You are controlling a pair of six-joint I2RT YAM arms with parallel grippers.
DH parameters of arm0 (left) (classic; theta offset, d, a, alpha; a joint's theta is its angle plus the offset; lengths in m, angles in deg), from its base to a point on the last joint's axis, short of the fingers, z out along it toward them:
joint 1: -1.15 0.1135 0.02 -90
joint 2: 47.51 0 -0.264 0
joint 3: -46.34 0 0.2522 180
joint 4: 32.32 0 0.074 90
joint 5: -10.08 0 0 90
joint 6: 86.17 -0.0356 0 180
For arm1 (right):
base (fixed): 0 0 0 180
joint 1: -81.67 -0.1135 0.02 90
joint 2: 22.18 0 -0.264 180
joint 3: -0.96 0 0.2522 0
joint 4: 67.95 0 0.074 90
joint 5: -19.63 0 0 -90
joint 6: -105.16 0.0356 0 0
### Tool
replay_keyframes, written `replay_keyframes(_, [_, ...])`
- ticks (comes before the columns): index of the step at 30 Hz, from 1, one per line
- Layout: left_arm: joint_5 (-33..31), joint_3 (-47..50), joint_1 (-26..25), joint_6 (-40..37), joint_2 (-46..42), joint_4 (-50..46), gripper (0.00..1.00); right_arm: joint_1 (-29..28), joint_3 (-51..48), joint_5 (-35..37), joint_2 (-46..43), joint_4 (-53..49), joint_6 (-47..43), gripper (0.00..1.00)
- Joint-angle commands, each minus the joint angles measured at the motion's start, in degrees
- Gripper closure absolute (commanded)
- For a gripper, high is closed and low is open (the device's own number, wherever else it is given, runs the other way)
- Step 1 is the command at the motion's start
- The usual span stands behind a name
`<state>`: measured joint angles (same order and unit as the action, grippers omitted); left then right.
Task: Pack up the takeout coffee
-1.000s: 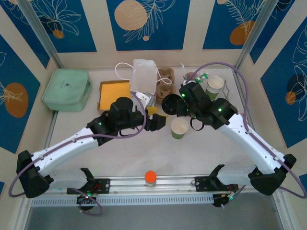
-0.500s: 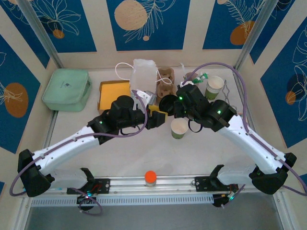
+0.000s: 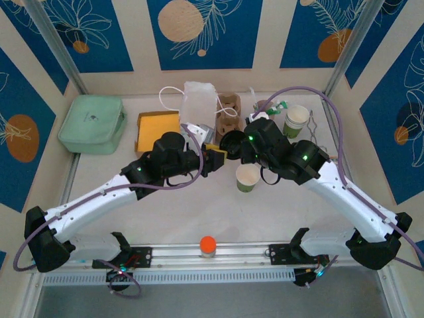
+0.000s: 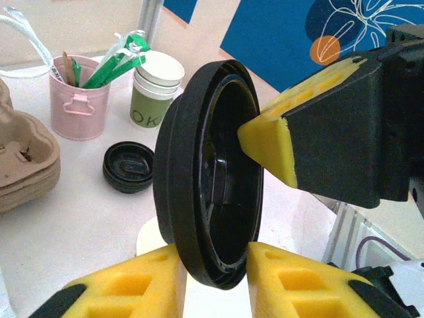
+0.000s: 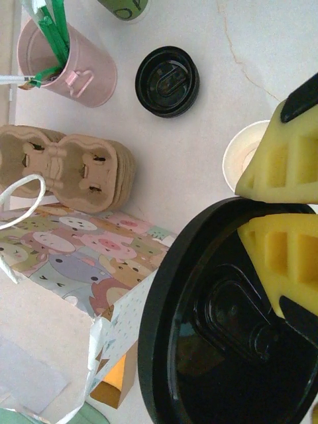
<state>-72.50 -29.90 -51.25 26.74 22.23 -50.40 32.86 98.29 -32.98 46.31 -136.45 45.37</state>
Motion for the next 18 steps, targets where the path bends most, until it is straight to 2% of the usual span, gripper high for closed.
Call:
replay_keyframes(1, [-0.2, -1.2, -0.4, -0.9, 0.5, 1.5, 0.72, -1.3, -0.1, -0.7, -0.9, 1.8, -0.4, 0.91])
replay_keyframes(6, [-0.8, -1.2, -0.5, -1.3, 0.6, 1.7, 0.81, -1.8, -0.8, -1.0, -1.0, 2.6, -0.7, 0.91])
replay_keyframes(13, [-1.2, -1.0, -0.4, -1.3, 0.8, 2.4, 0.85, -3.4, -2.3, -1.2, -1.5, 4.6, -1.4, 0.91])
replay_keyframes(18, [-2.2, -0.5, -0.4, -1.6, 0.3, 2.7, 0.92, -3.9, -3.0, -1.1, -1.9, 5.3, -1.4, 0.9])
